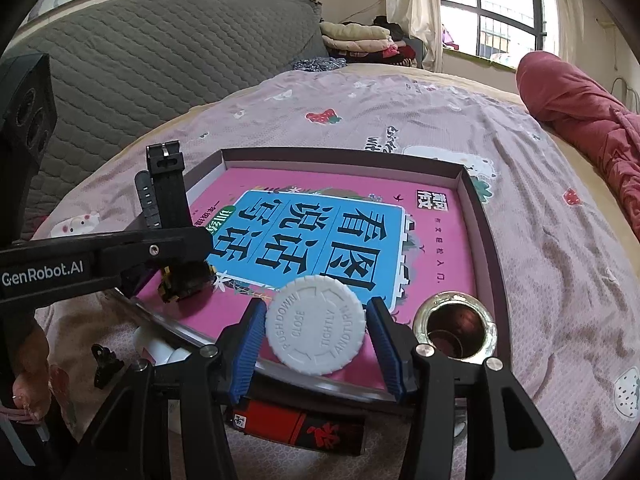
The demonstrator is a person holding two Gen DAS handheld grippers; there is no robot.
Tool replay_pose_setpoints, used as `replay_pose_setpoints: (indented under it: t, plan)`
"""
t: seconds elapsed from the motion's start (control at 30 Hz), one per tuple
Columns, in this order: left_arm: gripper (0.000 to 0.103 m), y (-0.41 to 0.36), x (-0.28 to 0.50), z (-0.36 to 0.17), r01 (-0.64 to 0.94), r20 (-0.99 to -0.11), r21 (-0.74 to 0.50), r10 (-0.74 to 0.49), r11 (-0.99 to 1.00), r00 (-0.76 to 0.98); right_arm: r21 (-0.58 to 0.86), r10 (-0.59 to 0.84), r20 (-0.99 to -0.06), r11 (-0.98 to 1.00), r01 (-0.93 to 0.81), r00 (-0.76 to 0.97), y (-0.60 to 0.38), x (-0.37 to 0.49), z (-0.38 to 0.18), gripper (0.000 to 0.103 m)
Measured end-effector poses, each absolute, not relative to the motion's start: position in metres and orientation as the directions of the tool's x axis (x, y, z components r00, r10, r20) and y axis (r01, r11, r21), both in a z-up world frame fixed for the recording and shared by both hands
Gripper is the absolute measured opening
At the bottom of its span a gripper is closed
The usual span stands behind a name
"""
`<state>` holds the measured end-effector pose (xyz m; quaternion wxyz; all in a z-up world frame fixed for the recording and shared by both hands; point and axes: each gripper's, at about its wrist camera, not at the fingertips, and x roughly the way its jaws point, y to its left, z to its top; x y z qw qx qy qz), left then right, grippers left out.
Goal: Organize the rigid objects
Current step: 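Lower the watch onto the book with the left tool while the right tool lowers the cap into the box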
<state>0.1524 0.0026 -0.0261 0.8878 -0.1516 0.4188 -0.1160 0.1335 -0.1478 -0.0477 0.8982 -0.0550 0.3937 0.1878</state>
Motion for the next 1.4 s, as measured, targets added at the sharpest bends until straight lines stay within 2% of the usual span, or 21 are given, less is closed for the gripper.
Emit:
replay_pose_setpoints:
  t: [0.27, 0.43, 0.67, 0.83, 1.17, 1.4]
  plan:
    - [0.026, 0.004, 0.152, -0.023, 0.075, -0.707, -0.36, -0.325, 0.93, 0.628, 0.057, 0.294, -0.73, 0.926, -0.374, 0.617, -0.149, 0.134, -0.048, 0.052]
    - [0.036, 0.003, 0.151, -0.021, 0.082, -0.703, -0.364, -0.331, 0.928, 0.629, 0.057, 0.292, -0.731, 0.927, -0.372, 0.617, -0.149, 0.134, -0.048, 0.052]
    - [0.039, 0.002, 0.151, -0.019, 0.09, -0.704, -0.357, -0.331, 0.93, 0.629, 0.052, 0.286, -0.73, 0.929, -0.367, 0.62, -0.15, 0.134, -0.049, 0.052]
    - [0.046, 0.001, 0.15, -0.018, 0.095, -0.703, -0.349, -0.328, 0.932, 0.631, 0.045, 0.282, -0.727, 0.929, -0.367, 0.626, -0.15, 0.134, -0.048, 0.052]
    - [0.05, 0.002, 0.147, -0.012, 0.101, -0.696, -0.328, -0.313, 0.939, 0.646, 0.037, 0.285, -0.711, 0.928, -0.37, 0.643, -0.148, 0.129, -0.044, 0.052]
    - [0.058, 0.001, 0.144, -0.008, 0.103, -0.695, -0.305, -0.295, 0.947, 0.655, 0.039, 0.287, -0.693, 0.931, -0.362, 0.662, -0.149, 0.127, -0.038, 0.053]
